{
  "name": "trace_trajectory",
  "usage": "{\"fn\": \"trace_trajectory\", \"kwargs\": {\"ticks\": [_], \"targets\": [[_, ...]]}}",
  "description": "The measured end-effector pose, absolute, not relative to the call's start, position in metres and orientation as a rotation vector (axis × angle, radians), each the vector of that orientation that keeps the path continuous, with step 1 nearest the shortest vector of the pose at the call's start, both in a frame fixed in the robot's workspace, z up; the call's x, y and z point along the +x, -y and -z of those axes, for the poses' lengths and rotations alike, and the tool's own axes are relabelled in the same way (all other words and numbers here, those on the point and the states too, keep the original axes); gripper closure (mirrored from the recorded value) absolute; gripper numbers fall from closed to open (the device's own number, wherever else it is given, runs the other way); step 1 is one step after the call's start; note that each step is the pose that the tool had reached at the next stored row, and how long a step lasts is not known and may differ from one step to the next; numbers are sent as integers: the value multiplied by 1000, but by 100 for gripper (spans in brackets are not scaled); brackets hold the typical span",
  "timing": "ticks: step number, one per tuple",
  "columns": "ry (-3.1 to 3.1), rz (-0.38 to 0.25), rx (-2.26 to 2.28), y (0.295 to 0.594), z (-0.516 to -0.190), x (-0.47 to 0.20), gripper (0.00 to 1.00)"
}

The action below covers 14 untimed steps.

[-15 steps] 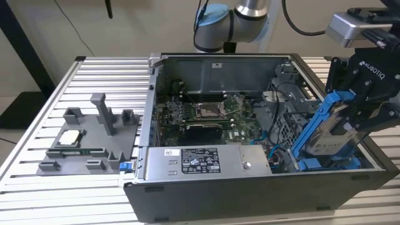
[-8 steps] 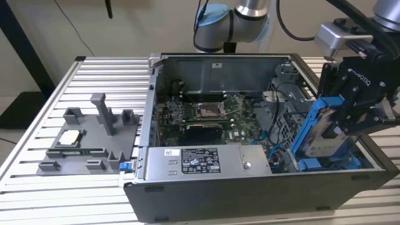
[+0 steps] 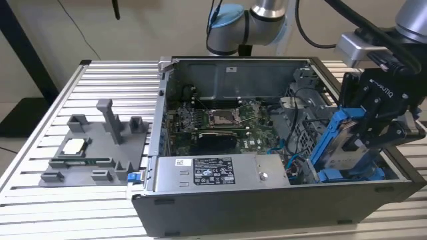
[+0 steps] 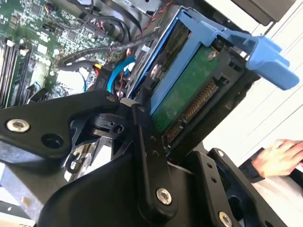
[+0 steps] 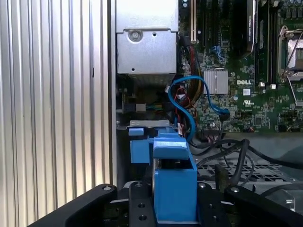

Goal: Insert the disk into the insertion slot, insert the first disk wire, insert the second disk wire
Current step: 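Insert the disk into the insertion slot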

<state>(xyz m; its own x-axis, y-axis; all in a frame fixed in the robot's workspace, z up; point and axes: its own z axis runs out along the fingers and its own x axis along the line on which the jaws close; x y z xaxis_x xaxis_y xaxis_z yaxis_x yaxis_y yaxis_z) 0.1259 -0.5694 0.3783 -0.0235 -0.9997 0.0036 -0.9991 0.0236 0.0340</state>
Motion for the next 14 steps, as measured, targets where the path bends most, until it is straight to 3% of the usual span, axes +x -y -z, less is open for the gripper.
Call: {"fn": "trace_trajectory", "kwargs": {"ticks": [2,4,5,10,14], "targets": [[2228,35,2177,569,-377,126,60],[2229,37,2177,569,-380,126,60],[2229,36,2177,569,-384,126,53],[2233,48,2182,565,-393,124,53],[2257,106,2207,561,-393,122,53]]}}
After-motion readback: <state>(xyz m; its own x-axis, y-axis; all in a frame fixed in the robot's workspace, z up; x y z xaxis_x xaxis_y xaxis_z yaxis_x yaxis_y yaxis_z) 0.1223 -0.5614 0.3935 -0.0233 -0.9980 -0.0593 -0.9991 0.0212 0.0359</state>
